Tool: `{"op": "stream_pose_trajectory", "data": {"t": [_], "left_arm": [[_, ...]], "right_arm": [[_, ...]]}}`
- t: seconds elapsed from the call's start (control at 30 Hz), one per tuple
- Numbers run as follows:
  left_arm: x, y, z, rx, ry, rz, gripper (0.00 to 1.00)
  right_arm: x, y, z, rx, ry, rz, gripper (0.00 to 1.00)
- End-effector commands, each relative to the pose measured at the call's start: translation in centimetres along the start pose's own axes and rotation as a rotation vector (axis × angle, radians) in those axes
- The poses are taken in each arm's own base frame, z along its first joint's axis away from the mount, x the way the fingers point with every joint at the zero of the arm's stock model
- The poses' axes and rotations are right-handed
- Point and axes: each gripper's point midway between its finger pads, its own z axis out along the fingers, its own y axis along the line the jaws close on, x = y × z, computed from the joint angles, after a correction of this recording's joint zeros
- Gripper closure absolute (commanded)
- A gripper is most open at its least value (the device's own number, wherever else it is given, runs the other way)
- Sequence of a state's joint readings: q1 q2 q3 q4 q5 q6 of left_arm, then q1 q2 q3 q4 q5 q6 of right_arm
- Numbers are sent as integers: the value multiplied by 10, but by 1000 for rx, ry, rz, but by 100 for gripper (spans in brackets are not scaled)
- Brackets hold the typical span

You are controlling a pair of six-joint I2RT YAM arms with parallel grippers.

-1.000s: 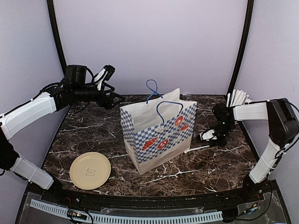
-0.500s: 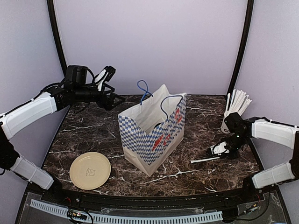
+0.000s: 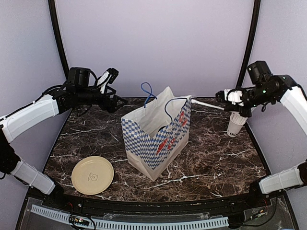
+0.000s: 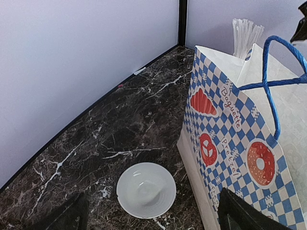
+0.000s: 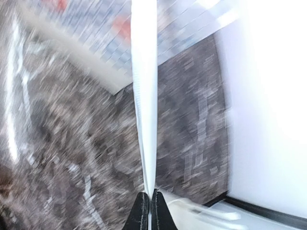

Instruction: Pack the takeout coffee

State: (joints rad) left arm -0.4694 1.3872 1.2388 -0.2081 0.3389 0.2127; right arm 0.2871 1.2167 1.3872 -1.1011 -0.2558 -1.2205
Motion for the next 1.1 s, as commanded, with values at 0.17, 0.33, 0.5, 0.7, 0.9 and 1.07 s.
{"op": "stream_pose_trajectory", "data": {"t": [0.17, 0.33, 0.5, 0.7, 0.9, 1.07], "left_arm": [[-9, -2, -9, -4, -28, 25, 4], [-10, -2, -10, -9, -32, 31, 4], [-7, -1, -8, -7, -26, 29, 4], [-4, -1, -6, -9, -16, 34, 4], [-3, 0, -6, -12, -10, 35, 4], [-4, 0, -8, -14, -13, 42, 3]], "right_arm": [[-131, -84, -63, -11, -597, 215, 100], [-172, -104, -61, -161, -818, 272, 100], [-202, -104, -41, -276, -934, 284, 100], [-240, -79, -20, -422, -977, 262, 100], [-249, -45, 17, -520, -930, 264, 100], [-226, -33, 49, -460, -804, 231, 93]]}}
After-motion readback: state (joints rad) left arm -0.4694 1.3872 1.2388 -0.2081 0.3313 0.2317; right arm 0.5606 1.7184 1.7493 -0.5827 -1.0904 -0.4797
